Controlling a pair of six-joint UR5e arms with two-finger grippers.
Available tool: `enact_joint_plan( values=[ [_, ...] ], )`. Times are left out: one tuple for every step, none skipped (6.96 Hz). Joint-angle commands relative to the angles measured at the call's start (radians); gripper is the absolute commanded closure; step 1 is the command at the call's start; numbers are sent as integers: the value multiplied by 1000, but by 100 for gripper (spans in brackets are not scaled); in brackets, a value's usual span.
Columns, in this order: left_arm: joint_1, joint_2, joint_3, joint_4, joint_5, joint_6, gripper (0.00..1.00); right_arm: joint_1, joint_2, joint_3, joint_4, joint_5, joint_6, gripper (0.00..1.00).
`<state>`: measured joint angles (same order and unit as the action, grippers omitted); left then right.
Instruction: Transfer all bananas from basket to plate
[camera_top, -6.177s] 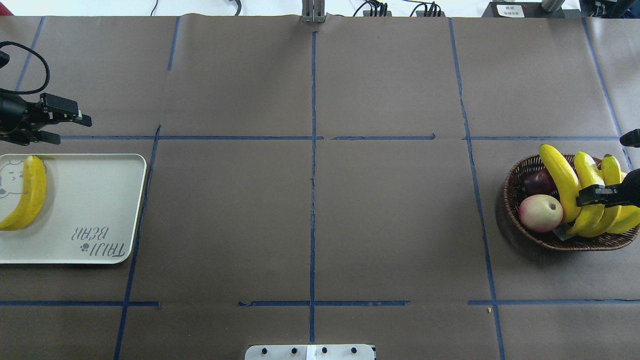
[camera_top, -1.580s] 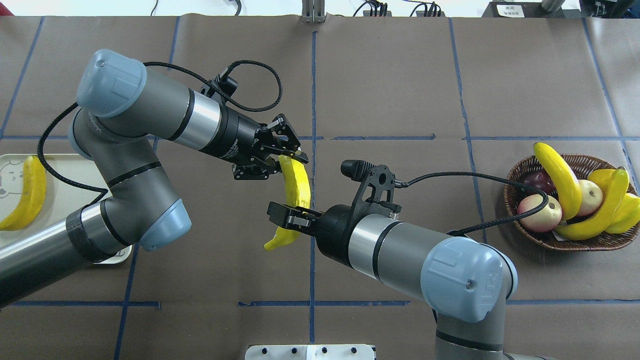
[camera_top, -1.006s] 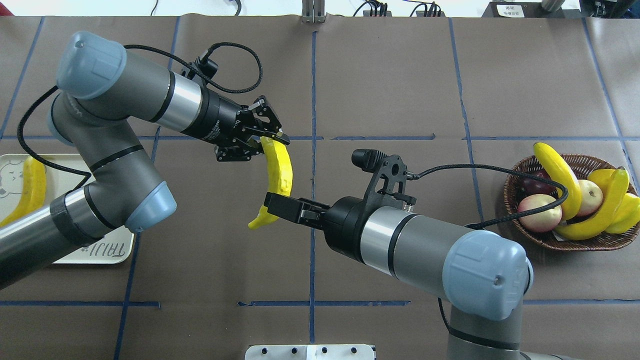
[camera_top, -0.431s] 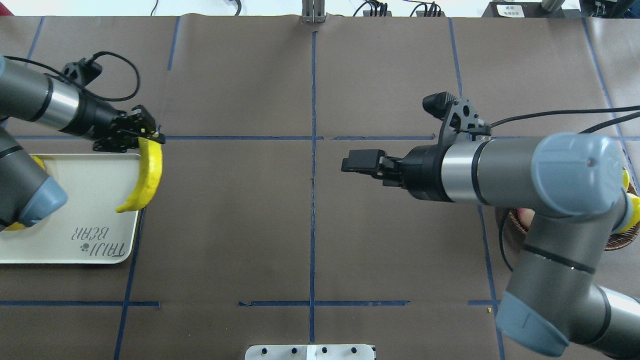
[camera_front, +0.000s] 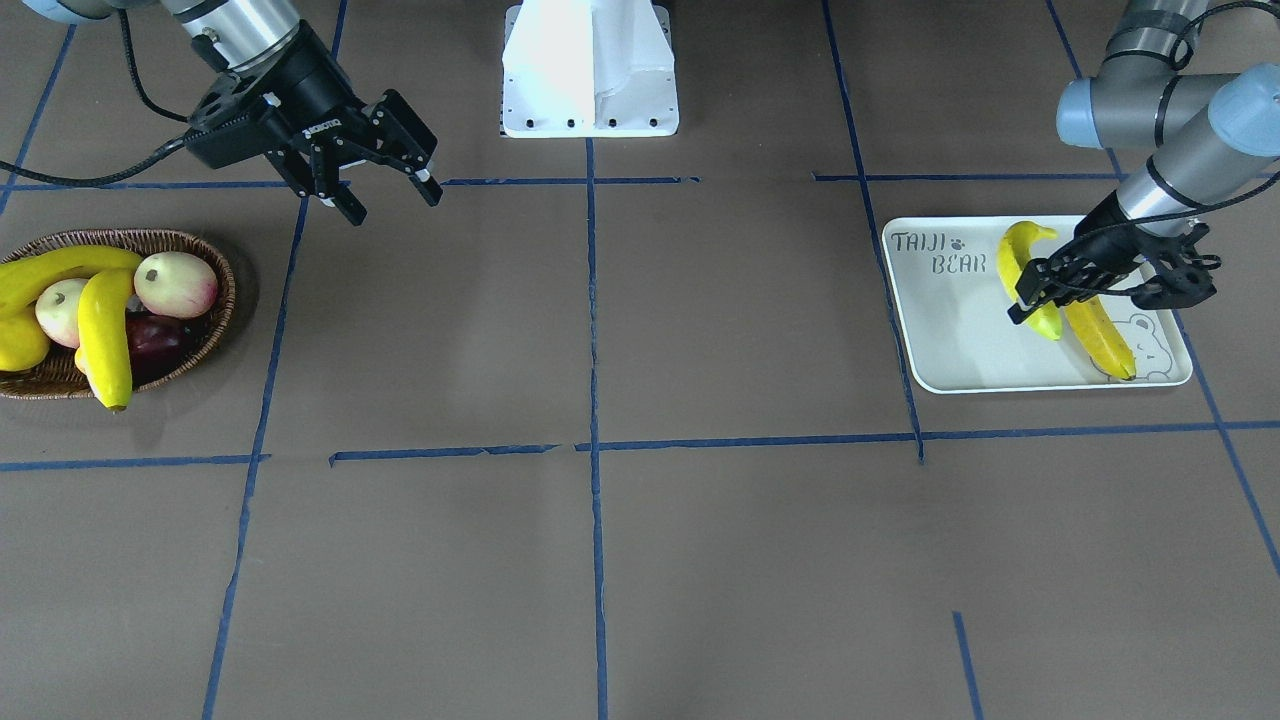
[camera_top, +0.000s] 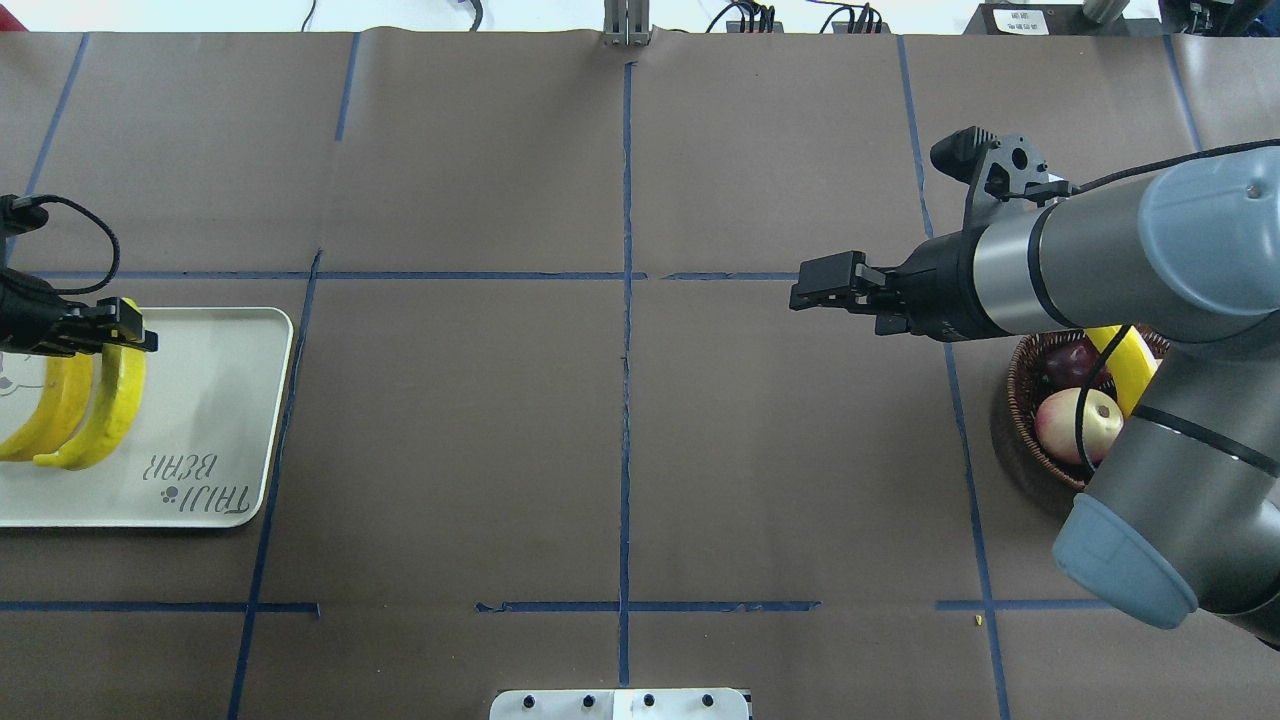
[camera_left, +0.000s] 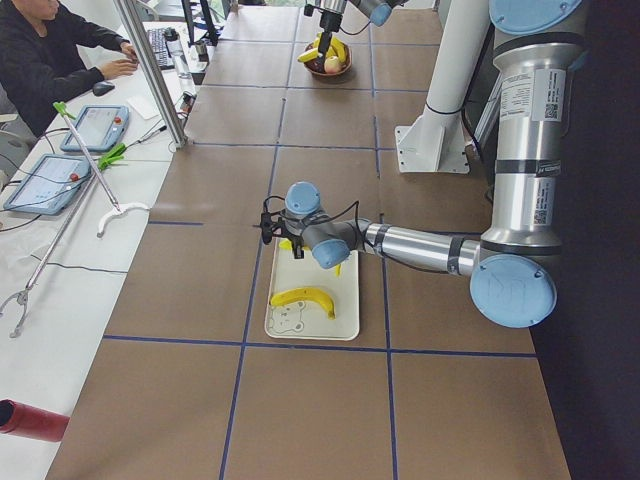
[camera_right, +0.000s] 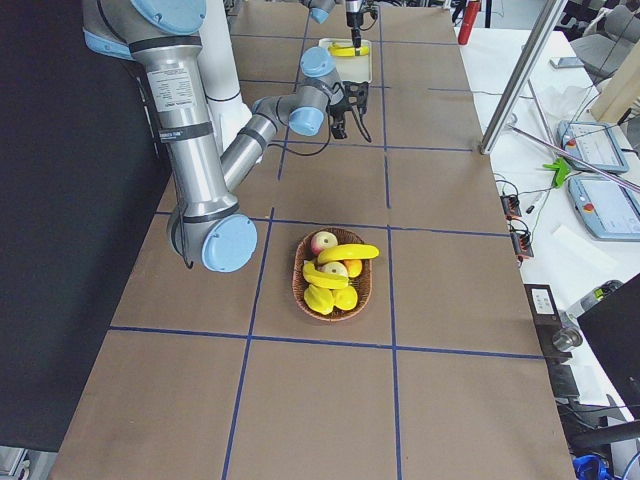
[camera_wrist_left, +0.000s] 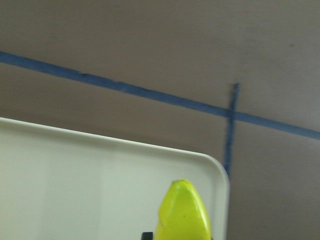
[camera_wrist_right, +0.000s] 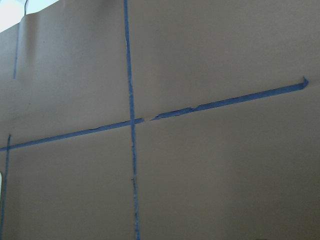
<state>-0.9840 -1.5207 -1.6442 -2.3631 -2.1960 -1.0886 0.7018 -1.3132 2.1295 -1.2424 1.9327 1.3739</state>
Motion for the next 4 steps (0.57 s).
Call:
enact_joint_plan(
  values=[
    [4, 24, 33, -2, 47, 36, 31, 39, -61, 0, -15, 8, -100, 0],
    [2, 14, 38, -8, 47, 35, 1, 54, -81, -2, -15, 9, -142, 0],
    [2, 8, 29, -7, 39, 35, 0, 77, -113, -2, -17, 21, -195, 0],
    [2, 4, 15, -8, 30, 32, 0, 91, -159, 0, -15, 26, -254, 0]
  ],
)
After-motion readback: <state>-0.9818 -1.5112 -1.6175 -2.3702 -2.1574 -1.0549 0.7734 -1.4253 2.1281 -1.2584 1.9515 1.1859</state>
